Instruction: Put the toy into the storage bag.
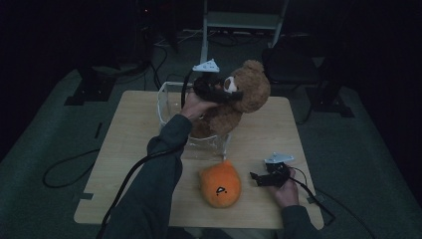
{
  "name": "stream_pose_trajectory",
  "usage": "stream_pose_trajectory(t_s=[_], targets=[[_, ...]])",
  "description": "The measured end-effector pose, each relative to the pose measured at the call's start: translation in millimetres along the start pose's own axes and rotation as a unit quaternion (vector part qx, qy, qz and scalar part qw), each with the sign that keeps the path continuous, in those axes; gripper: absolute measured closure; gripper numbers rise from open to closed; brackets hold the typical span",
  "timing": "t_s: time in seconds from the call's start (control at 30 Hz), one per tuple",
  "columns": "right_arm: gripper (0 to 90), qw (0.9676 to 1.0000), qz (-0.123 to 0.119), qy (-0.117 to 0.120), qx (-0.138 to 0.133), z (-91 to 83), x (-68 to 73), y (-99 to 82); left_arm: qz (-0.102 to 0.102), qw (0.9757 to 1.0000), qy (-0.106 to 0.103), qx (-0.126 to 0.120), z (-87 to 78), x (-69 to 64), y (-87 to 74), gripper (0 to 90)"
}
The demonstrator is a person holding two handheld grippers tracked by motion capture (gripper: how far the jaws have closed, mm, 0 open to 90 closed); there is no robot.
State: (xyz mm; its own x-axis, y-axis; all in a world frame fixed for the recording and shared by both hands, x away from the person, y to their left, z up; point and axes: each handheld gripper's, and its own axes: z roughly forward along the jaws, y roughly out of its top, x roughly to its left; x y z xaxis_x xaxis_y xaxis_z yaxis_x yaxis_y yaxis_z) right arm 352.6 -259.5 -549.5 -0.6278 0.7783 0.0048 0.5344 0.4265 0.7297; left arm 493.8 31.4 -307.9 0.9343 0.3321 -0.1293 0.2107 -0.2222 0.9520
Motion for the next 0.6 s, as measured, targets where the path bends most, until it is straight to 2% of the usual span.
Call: stream_pose_trajectory(t_s=[0.23,0.47,0.53,0.6], targets=[[14.3,1.0000,0.000,0.000,0.000,0.0,0.0,0.0,-0.006,0.9998,0.006,-0.016,-1.9,2.1,-0.5,17.7],[14.3,1.0000,0.000,0.000,0.000,0.0,0.0,0.0,-0.003,0.9996,0.010,-0.027,-2.2,0.7,-0.8,16.9],[14.3,1.0000,0.000,0.000,0.000,0.0,0.0,0.0,0.004,0.9994,0.008,-0.035,-2.0,-1.3,-0.8,15.5],[14.3,1.0000,0.000,0.000,0.000,0.0,0.0,0.0,0.010,0.9994,0.011,-0.031,-0.8,-3.0,-0.5,15.4]])
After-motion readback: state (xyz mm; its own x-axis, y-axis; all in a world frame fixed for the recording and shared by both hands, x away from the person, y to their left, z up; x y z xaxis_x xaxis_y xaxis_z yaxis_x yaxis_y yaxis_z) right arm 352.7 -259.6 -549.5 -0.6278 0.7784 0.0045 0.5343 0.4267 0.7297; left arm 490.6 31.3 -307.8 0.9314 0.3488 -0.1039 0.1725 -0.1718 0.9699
